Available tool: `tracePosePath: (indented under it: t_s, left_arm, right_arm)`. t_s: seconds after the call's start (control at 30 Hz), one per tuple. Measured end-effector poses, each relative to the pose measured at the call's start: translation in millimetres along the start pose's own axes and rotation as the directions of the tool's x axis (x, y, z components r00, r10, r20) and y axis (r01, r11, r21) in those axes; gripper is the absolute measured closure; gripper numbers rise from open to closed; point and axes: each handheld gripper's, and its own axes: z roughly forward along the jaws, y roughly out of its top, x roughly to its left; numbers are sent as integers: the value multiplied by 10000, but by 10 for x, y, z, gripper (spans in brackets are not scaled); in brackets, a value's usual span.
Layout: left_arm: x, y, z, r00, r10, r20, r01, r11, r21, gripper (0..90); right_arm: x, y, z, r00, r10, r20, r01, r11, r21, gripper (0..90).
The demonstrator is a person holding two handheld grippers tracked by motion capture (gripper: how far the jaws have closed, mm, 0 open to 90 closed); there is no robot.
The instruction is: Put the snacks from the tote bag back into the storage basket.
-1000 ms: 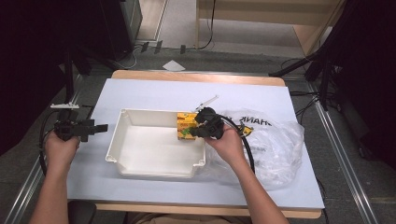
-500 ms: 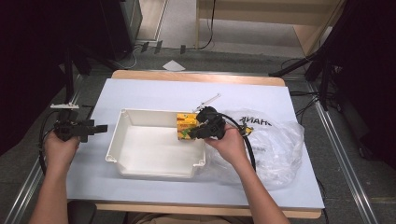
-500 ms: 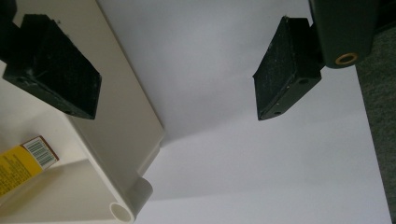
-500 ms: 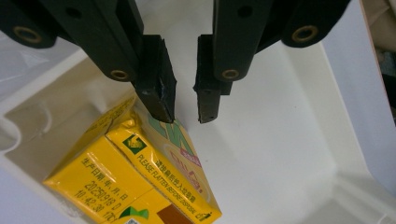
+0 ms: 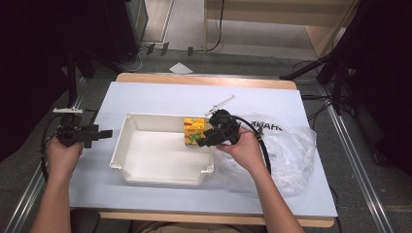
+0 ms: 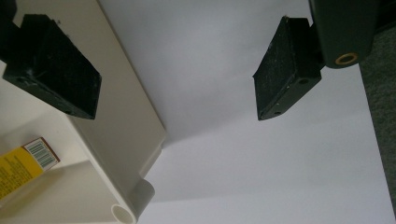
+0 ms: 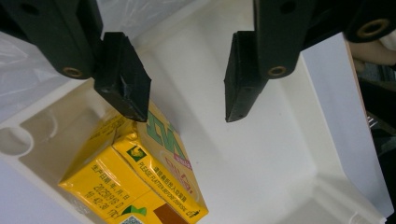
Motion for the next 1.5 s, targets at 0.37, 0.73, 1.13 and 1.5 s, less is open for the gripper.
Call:
tracePosePath:
  t_s: [0.37,0.73,1.13,1.5]
  left_arm:
    - [-3,-1,-12,10000,-11,17,11,10000,-69,157]
    - [-8,-1,-2,10000,9,-7,-9,10000,-47,156]
    - [-4,0,-1,10000,-21,-28,21,10000,-22,157]
    - [5,-3,-15,10000,-80,-49,79,9999,-87,157]
  right_arm:
    - [-67,-116,-206,9995,293,145,-291,9995,-129,350]
    - [-171,-229,-397,9973,474,554,-450,9980,-442,287]
    - [-358,-375,-529,9950,482,874,-437,9977,-525,223]
    - [-563,-562,-671,9903,236,1371,-102,9952,-972,223]
